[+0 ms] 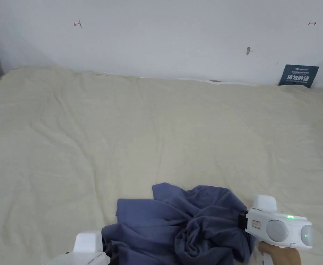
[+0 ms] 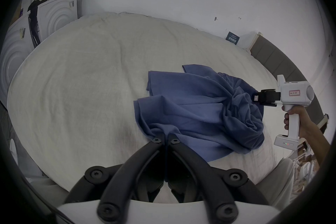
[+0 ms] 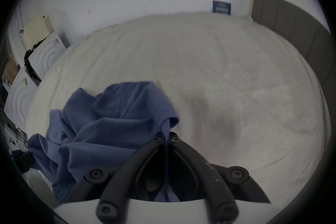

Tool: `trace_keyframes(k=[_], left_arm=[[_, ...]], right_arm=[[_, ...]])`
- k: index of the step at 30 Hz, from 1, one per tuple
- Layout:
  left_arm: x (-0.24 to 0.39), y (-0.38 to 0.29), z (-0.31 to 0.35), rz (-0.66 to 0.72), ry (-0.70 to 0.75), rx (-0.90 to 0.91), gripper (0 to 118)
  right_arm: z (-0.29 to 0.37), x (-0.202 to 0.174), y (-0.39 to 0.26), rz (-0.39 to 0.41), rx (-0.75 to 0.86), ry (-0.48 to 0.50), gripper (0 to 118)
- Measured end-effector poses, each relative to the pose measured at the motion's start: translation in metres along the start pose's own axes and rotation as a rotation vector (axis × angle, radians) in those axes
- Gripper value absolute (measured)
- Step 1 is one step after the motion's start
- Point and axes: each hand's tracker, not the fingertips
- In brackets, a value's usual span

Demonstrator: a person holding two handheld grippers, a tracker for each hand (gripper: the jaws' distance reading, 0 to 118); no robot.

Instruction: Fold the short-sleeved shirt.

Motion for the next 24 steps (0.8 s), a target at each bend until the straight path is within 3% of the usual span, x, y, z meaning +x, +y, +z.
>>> trace_keyframes(k=[5, 8, 15, 24], left_arm=[[-0.009, 0.016, 0.013, 0.113, -0.059, 0.042, 2], [-0.017, 0.042, 0.024, 0.171, -0.072, 0.094, 2], [-0.035, 0.149, 0.063, 0.119, -0.026, 0.292, 2], [-0.034, 0.302, 0.114, 0.067, 0.063, 0.463, 2]], right_arm=[[0.050, 0.007, 0.021, 0.070, 0.125, 0.019, 3], [0.083, 0.021, 0.044, 0.087, 0.221, -0.020, 3], [0.154, 0.061, 0.117, 0.113, 0.417, -0.067, 3], [0.204, 0.060, 0.199, 0.115, 0.560, -0.133, 3]])
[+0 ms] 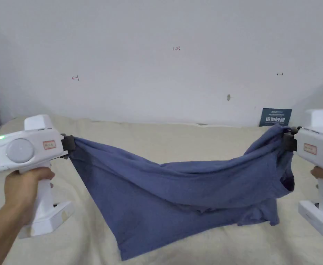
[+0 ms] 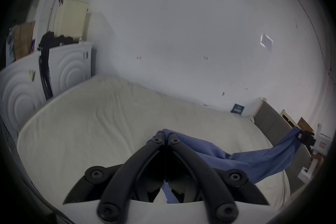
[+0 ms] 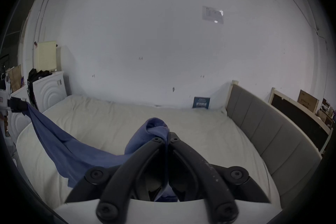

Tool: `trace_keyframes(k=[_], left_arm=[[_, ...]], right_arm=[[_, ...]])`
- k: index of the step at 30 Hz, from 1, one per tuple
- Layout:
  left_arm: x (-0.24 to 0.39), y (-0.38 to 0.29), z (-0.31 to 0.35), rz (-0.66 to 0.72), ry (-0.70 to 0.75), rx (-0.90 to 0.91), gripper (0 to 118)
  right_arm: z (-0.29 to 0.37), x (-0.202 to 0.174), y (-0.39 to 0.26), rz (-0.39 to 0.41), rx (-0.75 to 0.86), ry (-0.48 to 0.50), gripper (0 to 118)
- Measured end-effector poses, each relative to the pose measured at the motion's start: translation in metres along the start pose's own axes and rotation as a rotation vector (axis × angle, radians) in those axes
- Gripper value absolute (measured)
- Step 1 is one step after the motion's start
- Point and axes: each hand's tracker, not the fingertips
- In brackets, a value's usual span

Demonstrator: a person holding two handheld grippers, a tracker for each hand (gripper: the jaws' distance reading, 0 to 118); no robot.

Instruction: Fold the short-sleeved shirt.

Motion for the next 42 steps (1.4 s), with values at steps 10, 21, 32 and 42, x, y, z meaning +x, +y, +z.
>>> trace_keyframes(k=[10, 21, 32, 42], left_arm=[[0.024, 0.103, -0.042, -0.172, 0.130, 0.152, 2], [-0.009, 0.076, -0.111, -0.217, 0.236, 0.118, 2], [-0.062, -0.054, -0.113, -0.208, 0.233, -0.079, 2], [-0.112, -0.207, -0.032, -0.151, 0.257, -0.312, 2]], right_arm=[[-0.039, 0.002, 0.071, 0.040, 0.082, -0.046, 3], [-0.109, -0.023, 0.033, -0.033, 0.034, -0.035, 3], [-0.130, -0.047, -0.100, -0.132, -0.205, -0.039, 3], [-0.046, -0.038, -0.233, -0.175, -0.378, -0.029, 3]])
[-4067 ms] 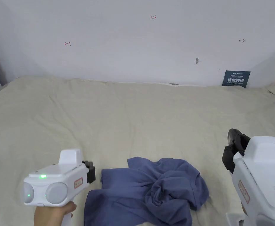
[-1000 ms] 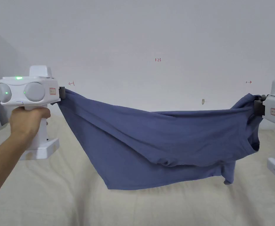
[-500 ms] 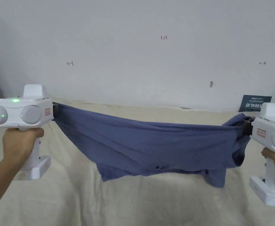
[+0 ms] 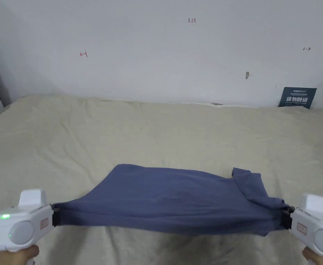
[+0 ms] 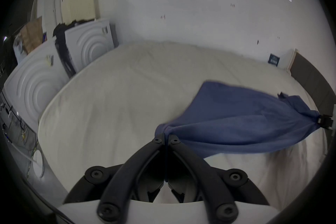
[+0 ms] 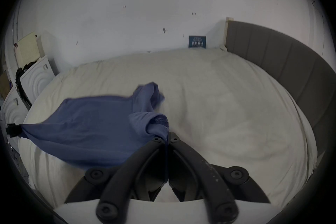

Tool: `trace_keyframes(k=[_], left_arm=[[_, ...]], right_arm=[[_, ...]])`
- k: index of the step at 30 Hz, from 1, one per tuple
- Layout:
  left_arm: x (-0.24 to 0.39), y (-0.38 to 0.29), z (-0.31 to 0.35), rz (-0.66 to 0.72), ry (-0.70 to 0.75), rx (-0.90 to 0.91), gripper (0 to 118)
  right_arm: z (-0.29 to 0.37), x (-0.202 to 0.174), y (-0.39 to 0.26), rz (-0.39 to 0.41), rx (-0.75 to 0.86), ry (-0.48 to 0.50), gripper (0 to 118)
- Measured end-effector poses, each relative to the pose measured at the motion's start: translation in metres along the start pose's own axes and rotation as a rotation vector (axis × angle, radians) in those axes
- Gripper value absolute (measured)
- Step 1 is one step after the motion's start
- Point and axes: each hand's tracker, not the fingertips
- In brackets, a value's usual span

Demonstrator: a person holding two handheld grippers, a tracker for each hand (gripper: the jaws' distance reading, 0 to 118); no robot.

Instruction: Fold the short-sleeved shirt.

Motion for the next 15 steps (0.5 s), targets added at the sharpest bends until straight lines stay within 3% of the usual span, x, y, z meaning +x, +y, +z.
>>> trace_keyframes(k=[9, 15], left_arm=[[-0.025, -0.101, 0.044, 0.065, 0.006, -0.110, 2], [-0.034, -0.141, 0.047, 0.054, 0.025, -0.241, 2]], right_arm=[[0.045, 0.034, -0.090, -0.037, -0.063, 0.012, 3], [0.077, 0.028, -0.142, -0.063, -0.190, -0.004, 3]])
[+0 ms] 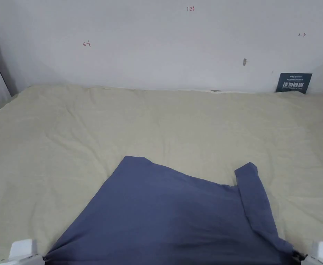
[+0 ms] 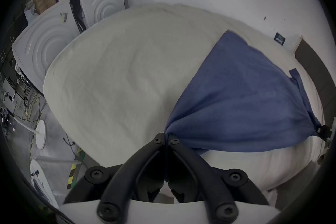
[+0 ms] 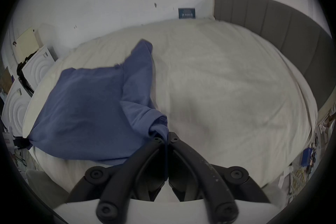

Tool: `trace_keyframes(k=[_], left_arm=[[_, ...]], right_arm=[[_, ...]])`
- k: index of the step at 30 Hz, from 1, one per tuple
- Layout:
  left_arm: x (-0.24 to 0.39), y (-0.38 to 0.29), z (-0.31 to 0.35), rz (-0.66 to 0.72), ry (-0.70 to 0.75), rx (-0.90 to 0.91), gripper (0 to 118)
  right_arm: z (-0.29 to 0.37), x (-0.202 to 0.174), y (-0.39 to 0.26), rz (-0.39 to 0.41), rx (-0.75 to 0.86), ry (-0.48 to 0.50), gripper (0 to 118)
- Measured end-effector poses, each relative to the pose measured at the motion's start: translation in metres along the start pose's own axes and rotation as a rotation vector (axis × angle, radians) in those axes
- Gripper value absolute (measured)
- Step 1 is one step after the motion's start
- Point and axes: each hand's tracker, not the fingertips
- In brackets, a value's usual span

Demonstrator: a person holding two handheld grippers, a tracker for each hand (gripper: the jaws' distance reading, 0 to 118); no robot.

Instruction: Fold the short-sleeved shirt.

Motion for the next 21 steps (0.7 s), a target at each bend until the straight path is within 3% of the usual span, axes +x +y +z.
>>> trace_keyframes(k=[5, 10, 13, 14, 16, 17, 18, 20, 21], left_arm=[[0.001, -0.018, -0.020, -0.051, 0.025, -0.066, 2], [0.005, -0.011, -0.016, -0.046, 0.036, -0.077, 3], [0.006, -0.009, -0.009, -0.054, 0.028, -0.055, 18], [0.007, -0.005, -0.004, -0.047, 0.020, -0.043, 30], [0.010, 0.008, 0.013, -0.014, -0.039, 0.018, 78], [0.017, 0.017, 0.030, 0.002, -0.072, 0.063, 101], [0.023, 0.024, 0.044, 0.009, -0.095, 0.120, 110], [0.037, 0.043, 0.073, -0.001, -0.133, 0.238, 110], [0.045, 0.052, 0.084, -0.019, -0.150, 0.286, 110]], right_arm=[[-0.017, -0.002, -0.025, -0.003, -0.114, -0.013, 3], [-0.009, -0.011, -0.020, -0.025, -0.105, -0.023, 4], [0.012, -0.019, -0.011, -0.028, -0.087, -0.004, 6], [0.022, -0.023, -0.004, -0.014, -0.057, 0.005, 9], [0.027, -0.015, 0.009, 0.023, 0.022, -0.004, 34], [0.039, -0.017, 0.021, 0.035, 0.064, -0.002, 54], [0.049, -0.019, 0.030, 0.037, 0.109, 0.006, 69], [0.074, -0.024, 0.048, 0.038, 0.219, 0.015, 95], [0.088, -0.027, 0.058, 0.042, 0.275, 0.017, 101]])
